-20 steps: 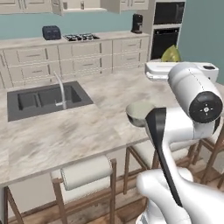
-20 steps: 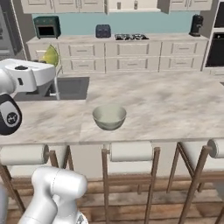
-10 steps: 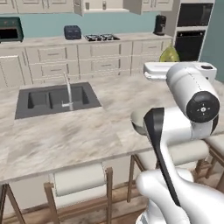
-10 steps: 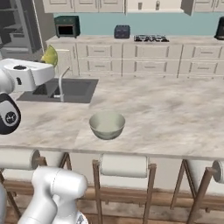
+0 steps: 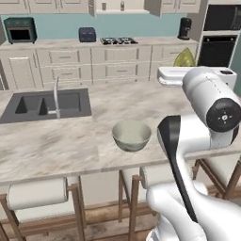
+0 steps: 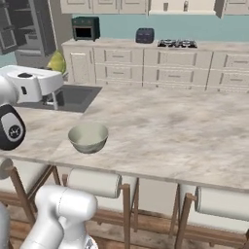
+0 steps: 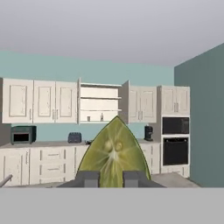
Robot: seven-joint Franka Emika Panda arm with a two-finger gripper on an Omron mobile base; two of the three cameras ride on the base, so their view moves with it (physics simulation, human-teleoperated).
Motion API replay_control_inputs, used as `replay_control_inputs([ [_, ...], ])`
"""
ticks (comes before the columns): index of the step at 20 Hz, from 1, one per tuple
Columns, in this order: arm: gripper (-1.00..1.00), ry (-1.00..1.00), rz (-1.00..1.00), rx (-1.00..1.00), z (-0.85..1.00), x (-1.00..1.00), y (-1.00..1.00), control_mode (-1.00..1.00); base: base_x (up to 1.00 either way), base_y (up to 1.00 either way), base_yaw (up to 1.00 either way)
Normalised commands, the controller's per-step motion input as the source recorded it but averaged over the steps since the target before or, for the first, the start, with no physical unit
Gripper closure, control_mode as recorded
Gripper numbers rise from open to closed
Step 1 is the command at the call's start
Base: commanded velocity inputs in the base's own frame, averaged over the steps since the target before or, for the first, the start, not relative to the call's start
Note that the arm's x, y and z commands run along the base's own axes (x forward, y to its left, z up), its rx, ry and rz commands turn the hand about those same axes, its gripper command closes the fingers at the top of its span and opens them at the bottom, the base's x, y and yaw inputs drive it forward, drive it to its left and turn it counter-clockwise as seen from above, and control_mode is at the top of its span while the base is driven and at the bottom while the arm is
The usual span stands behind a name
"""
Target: There is a bowl on the dining counter. Grab a lemon wedge from the fridge and place it in the bowl. Then get the liquor bottle and glass cup from the cabinet and place them next to the bowl.
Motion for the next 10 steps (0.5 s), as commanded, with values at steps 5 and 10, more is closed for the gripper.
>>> replay_control_inputs([
  [5, 1.00, 0.00, 0.00, 0.00, 0.00, 0.00, 0.00, 1.00, 0.56, 0.04, 0.09],
  [10, 1.00, 0.00, 0.00, 0.00, 0.00, 0.00, 0.00, 1.00, 0.56, 0.26, -0.01],
])
